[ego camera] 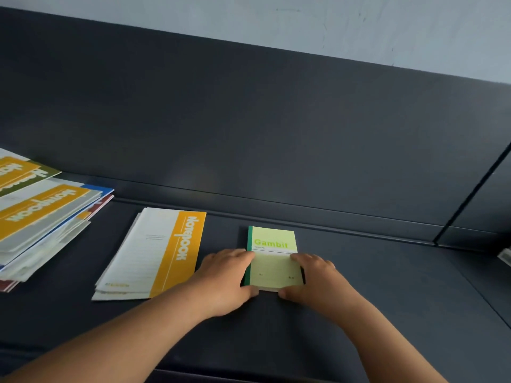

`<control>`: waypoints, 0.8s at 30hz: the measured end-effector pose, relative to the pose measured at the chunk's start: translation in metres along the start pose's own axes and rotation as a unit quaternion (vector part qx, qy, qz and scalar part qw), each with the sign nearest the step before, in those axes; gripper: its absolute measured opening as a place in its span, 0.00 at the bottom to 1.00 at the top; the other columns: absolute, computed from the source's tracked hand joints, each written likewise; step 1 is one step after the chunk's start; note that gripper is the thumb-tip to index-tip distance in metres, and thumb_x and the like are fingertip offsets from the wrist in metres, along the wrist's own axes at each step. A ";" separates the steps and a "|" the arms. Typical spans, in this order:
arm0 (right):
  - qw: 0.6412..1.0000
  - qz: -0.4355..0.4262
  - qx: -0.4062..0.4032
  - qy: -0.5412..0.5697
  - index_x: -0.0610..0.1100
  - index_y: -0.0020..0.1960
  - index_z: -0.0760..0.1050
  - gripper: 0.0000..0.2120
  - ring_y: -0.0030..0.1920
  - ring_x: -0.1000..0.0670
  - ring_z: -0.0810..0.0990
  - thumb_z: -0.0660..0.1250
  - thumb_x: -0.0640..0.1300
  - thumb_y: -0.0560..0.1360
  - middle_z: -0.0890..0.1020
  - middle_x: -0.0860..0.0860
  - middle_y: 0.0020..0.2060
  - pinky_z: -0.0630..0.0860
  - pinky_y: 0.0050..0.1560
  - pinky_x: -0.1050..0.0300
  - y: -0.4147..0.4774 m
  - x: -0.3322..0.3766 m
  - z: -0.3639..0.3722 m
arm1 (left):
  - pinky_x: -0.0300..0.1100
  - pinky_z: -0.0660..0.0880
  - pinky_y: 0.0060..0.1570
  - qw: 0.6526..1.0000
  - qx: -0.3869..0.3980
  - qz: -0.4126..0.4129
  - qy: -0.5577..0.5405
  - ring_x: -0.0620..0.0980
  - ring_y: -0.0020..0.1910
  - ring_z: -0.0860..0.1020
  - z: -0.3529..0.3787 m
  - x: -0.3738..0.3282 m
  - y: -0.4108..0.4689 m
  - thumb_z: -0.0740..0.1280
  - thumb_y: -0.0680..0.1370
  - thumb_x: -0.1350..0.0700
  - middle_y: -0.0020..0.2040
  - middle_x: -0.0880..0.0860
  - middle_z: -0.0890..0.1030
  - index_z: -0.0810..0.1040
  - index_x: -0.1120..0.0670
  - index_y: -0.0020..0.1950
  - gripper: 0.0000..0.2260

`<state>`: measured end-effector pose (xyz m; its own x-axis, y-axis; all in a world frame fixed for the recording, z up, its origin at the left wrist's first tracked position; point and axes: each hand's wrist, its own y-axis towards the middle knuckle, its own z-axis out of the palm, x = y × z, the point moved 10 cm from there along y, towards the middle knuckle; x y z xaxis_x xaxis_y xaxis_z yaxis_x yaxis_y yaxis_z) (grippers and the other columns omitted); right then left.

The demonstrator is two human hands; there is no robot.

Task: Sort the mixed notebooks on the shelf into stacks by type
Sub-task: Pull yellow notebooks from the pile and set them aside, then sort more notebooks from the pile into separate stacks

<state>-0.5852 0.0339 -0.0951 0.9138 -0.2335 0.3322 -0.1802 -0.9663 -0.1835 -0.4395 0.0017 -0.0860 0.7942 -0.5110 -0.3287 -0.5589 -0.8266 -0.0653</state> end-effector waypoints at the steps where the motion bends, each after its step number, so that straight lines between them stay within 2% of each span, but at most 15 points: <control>1: 1.000 -0.001 -0.013 -0.005 0.51 0.76 0.60 0.37 0.71 0.47 0.65 0.70 0.60 0.72 0.67 0.52 0.72 0.66 0.69 0.50 -0.001 0.004 -0.003 | 0.47 0.56 0.74 1.000 -0.005 0.000 0.002 0.48 0.76 0.57 -0.002 0.002 -0.001 0.65 0.77 0.43 0.77 0.47 0.60 0.55 0.47 0.78 0.33; 3: 0.998 -0.018 -0.052 -0.023 0.51 0.77 0.59 0.35 0.73 0.47 0.62 0.66 0.61 0.75 0.64 0.53 0.74 0.63 0.71 0.49 -0.003 0.018 -0.011 | 0.46 0.52 0.75 1.000 -0.023 -0.004 0.019 0.49 0.78 0.52 -0.010 0.009 -0.004 0.63 0.78 0.40 0.79 0.48 0.54 0.51 0.48 0.79 0.35; 6: 0.993 -0.062 -0.087 -0.043 0.51 0.76 0.61 0.29 0.75 0.47 0.59 0.62 0.58 0.79 0.62 0.53 0.76 0.59 0.73 0.51 -0.007 0.057 -0.011 | 0.46 0.49 0.75 0.998 -0.046 -0.019 0.050 0.50 0.78 0.49 -0.027 0.035 -0.012 0.60 0.79 0.39 0.80 0.50 0.51 0.50 0.49 0.79 0.33; 11: 0.986 -0.137 -0.098 -0.005 0.48 0.75 0.64 0.25 0.74 0.49 0.62 0.63 0.51 0.80 0.66 0.52 0.74 0.58 0.72 0.58 -0.004 0.140 0.004 | 0.48 0.52 0.74 0.991 -0.090 -0.066 0.079 0.52 0.77 0.53 -0.070 0.100 -0.039 0.60 0.79 0.39 0.79 0.51 0.56 0.55 0.50 0.78 0.32; 18: 0.974 -0.206 -0.085 0.029 0.48 0.75 0.64 0.22 0.73 0.51 0.64 0.59 0.49 0.82 0.68 0.53 0.73 0.61 0.70 0.60 0.002 0.282 0.040 | 0.50 0.54 0.74 0.972 -0.119 -0.167 0.115 0.53 0.77 0.53 -0.131 0.231 -0.108 0.59 0.79 0.38 0.79 0.51 0.55 0.54 0.49 0.78 0.32; 22: 0.976 -0.198 -0.066 0.066 0.46 0.74 0.66 0.22 0.70 0.49 0.69 0.61 0.48 0.81 0.71 0.49 0.71 0.64 0.67 0.59 0.012 0.343 0.065 | 0.52 0.53 0.74 0.963 -0.110 -0.204 0.135 0.55 0.77 0.52 -0.156 0.300 -0.144 0.56 0.79 0.38 0.79 0.53 0.55 0.55 0.50 0.78 0.31; 24: 0.977 -0.163 -0.045 0.127 0.46 0.71 0.69 0.19 0.63 0.49 0.75 0.61 0.48 0.81 0.76 0.49 0.65 0.69 0.59 0.59 0.021 0.362 0.076 | 0.52 0.51 0.74 0.962 -0.100 -0.219 0.130 0.54 0.77 0.51 -0.162 0.329 -0.160 0.53 0.79 0.36 0.79 0.53 0.55 0.55 0.49 0.77 0.30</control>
<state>-0.2307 -0.0627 -0.0496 0.8105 0.0799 0.5802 0.0634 -0.9968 0.0487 -0.0507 -0.0725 -0.0308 0.9903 -0.1242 -0.0622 -0.1214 -0.9915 0.0468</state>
